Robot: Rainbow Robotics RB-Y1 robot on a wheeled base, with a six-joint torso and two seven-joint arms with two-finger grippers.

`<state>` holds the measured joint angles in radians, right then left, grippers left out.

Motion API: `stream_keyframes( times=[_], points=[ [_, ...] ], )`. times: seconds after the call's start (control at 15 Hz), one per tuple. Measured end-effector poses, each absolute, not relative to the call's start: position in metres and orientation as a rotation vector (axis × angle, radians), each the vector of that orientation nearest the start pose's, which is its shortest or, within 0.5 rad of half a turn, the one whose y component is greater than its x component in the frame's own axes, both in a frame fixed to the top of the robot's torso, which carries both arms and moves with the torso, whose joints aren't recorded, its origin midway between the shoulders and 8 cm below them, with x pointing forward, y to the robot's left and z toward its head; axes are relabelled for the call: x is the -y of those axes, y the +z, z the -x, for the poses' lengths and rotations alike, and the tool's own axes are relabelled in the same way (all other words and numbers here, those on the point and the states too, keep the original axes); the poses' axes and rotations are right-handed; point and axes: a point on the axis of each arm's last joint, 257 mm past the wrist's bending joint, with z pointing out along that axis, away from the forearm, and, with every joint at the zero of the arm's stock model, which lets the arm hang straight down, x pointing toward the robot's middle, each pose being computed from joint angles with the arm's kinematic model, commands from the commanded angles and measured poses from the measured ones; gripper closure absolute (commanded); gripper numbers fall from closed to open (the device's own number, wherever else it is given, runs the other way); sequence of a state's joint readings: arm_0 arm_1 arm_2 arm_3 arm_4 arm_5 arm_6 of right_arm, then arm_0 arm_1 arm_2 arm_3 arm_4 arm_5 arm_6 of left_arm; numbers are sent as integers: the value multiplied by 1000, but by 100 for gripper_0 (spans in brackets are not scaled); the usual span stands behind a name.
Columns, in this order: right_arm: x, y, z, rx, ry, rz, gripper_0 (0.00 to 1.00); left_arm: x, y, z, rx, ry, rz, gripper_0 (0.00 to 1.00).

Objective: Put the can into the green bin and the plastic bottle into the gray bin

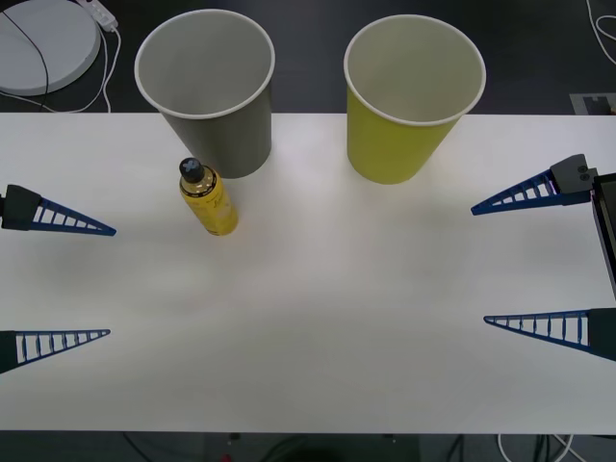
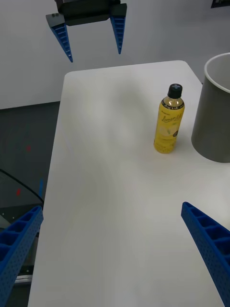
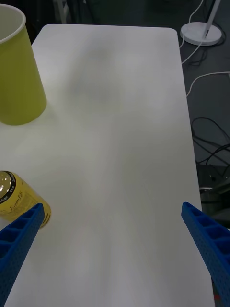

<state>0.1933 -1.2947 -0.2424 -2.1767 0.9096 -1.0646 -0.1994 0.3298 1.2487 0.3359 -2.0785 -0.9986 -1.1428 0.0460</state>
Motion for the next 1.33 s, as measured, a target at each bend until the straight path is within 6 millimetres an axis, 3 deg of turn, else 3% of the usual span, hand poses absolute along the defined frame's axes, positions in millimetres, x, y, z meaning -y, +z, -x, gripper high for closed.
stream_keyframes(
  times=[0.27, 0.4, 0.6, 1.07, 1.33],
  points=[
    [184, -69, -298, -1406, 566, 1576, 0, -245, -109, -306, -1462, -416, -1623, 0],
    [184, -69, -298, -1406, 566, 1576, 0, -249, -122, -303, -1500, -451, -1586, 0],
    [184, -69, -298, -1406, 566, 1576, 0, -256, -124, -309, -1518, -471, -1512, 0],
    [184, -69, -298, -1406, 566, 1576, 0, -286, -128, -342, -1607, -404, -1346, 0],
    [184, -69, -298, -1406, 566, 1576, 0, -289, -139, -357, -1647, -381, -1253, 0]
  ],
)
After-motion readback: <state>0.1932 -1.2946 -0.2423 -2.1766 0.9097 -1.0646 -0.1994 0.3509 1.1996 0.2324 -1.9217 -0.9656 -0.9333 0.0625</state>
